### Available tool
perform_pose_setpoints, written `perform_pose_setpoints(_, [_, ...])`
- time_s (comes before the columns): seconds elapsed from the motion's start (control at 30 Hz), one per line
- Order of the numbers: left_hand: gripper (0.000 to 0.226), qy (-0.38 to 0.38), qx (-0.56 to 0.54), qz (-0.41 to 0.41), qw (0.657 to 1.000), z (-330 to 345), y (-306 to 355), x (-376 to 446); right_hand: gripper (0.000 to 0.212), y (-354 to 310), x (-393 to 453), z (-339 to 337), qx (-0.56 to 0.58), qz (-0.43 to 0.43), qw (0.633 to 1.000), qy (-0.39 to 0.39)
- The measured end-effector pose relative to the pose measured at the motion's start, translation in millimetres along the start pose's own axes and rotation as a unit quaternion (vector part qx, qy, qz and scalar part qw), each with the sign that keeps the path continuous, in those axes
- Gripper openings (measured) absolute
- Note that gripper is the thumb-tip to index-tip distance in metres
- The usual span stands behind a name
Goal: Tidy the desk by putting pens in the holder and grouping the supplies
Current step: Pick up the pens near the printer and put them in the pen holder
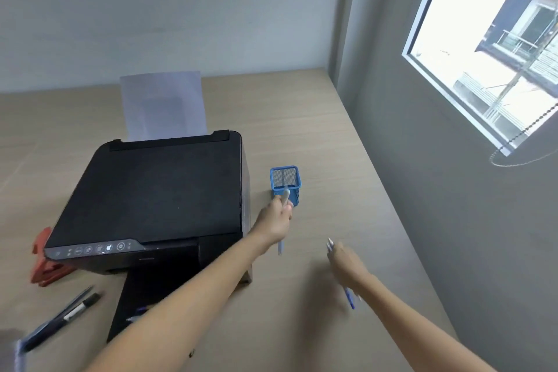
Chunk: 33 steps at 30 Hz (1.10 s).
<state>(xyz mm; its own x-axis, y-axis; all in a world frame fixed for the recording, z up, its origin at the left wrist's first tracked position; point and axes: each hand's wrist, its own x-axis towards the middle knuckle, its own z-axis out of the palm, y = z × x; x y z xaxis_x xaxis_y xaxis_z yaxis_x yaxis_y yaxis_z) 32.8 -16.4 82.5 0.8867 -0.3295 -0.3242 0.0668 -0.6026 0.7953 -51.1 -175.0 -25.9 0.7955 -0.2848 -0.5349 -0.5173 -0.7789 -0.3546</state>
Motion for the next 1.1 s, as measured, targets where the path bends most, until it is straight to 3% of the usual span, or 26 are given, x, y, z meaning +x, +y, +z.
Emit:
perform_pose_setpoints(0.1, [0.016, 0.063, -0.149, -0.02, 0.987, -24.0, 30.0, 42.4, 0.014, -14.7, 28.2, -46.3, 0.161, 0.008, 0.984, 0.077])
perform_pose_setpoints(0.2, [0.022, 0.104, -0.31, -0.049, 0.944, -40.8, 43.5, 85.5, 0.015, -39.3, 54.3, -92.0, 0.368, -0.022, 0.921, 0.127])
perform_pose_setpoints(0.27, [0.03, 0.116, -0.353, -0.055, 0.927, -44.5, 43.9, 108.9, 0.012, -60.2, 70.4, -114.8, 0.465, -0.065, 0.872, 0.137])
perform_pose_setpoints(0.37, [0.031, 0.132, -0.336, -0.065, 0.93, -37.6, 37.2, 132.5, 0.01, -92.9, 93.0, -129.9, 0.545, -0.093, 0.818, 0.159])
perform_pose_setpoints(0.43, [0.032, 0.149, -0.298, -0.077, 0.94, -28.5, 25.8, 142.6, 0.012, -107.8, 104.8, -122.9, 0.548, -0.074, 0.815, 0.174])
perform_pose_setpoints(0.63, [0.03, 0.174, -0.154, -0.109, 0.967, -10.1, 2.7, 158.5, 0.012, -116.1, 130.0, -83.8, 0.492, -0.042, 0.849, 0.187])
perform_pose_setpoints(0.73, [0.032, 0.166, -0.142, -0.118, 0.969, -9.8, 2.4, 159.3, 0.02, -110.1, 130.6, -80.8, 0.44, -0.051, 0.876, 0.192])
perform_pose_setpoints(0.8, [0.028, 0.162, -0.147, -0.118, 0.969, -13.5, 6.7, 152.7, 0.015, -103.8, 128.7, -82.6, 0.405, -0.072, 0.889, 0.202])
perform_pose_setpoints(0.87, [0.024, 0.151, -0.141, -0.092, 0.974, -23.0, 16.1, 139.3, 0.016, -100.1, 122.6, -88.4, 0.387, -0.092, 0.892, 0.213])
perform_pose_setpoints(0.93, [0.035, 0.128, -0.128, -0.034, 0.983, -43.2, 24.3, 115.9, 0.023, -103.5, 109.4, -98.4, 0.383, -0.11, 0.886, 0.236])
perform_pose_setpoints(1.03, [0.034, 0.062, -0.139, 0.068, 0.986, -90.5, 26.9, 58.6, 0.025, -122.5, 78.5, -120.7, 0.392, -0.131, 0.862, 0.295])
perform_pose_setpoints(1.1, [0.025, 0.014, -0.158, 0.089, 0.983, -129.2, 16.7, 10.2, 0.023, -144.7, 50.4, -132.9, 0.396, -0.167, 0.842, 0.327])
